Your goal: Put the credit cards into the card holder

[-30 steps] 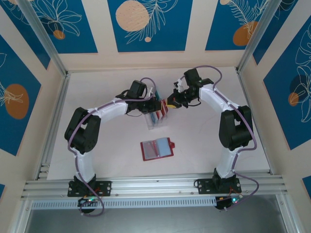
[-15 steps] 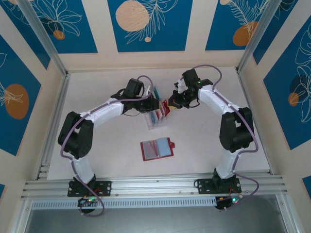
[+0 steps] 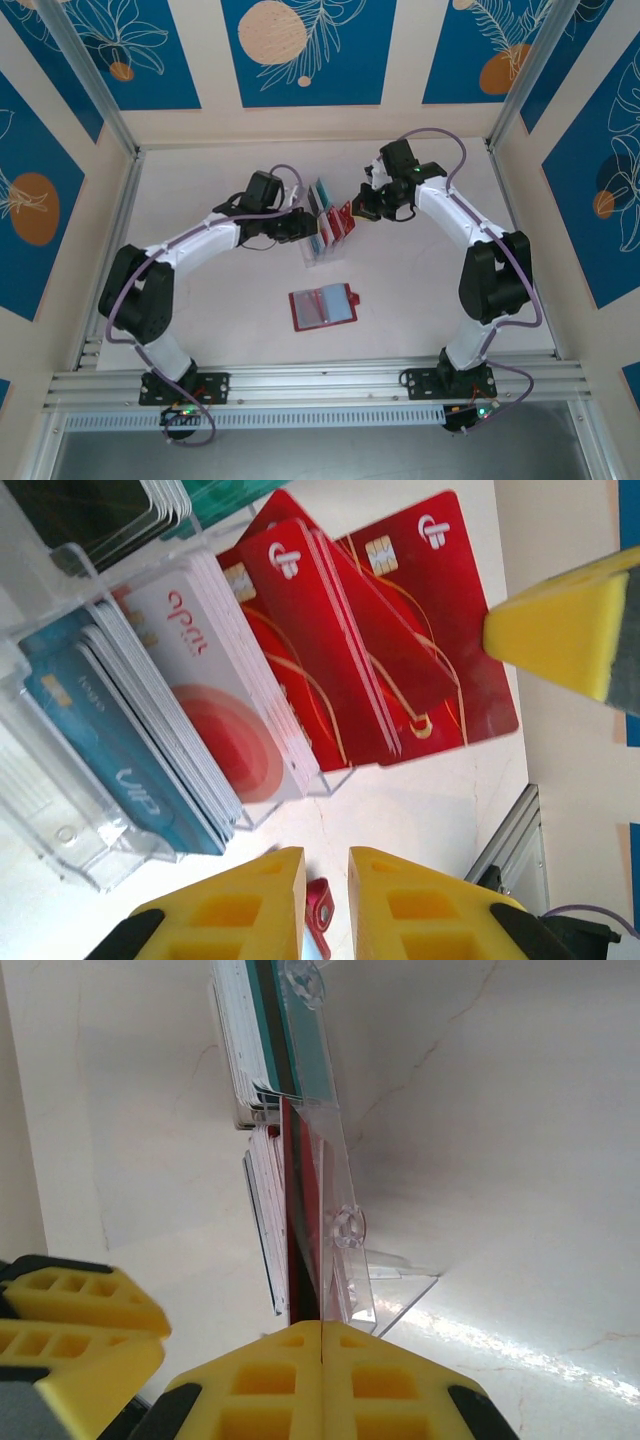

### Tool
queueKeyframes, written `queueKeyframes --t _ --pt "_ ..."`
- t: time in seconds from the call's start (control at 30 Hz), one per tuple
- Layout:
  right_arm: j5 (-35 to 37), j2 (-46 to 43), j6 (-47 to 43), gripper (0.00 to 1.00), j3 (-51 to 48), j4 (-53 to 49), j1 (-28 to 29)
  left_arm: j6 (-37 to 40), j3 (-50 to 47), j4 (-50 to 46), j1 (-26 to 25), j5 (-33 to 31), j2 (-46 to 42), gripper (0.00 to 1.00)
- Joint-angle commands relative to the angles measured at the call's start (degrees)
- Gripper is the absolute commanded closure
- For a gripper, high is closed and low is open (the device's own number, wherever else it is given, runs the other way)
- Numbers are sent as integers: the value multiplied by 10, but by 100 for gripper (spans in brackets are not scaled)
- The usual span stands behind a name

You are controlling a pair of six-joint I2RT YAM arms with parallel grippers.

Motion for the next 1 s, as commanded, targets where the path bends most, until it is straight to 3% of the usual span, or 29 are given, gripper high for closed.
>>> queueKeyframes --t 0.0,0.53,0.97 --pt "17 -8 4 100 -6 -17 7 21 -22 -14 4 -4 -34 81" --pt "103 -44 9 100 -16 -35 10 49 -93 -49 -4 -26 -97 77" --pt "152 -161 45 100 -88 -6 -4 77 -146 -91 -72 -77 -124 77"
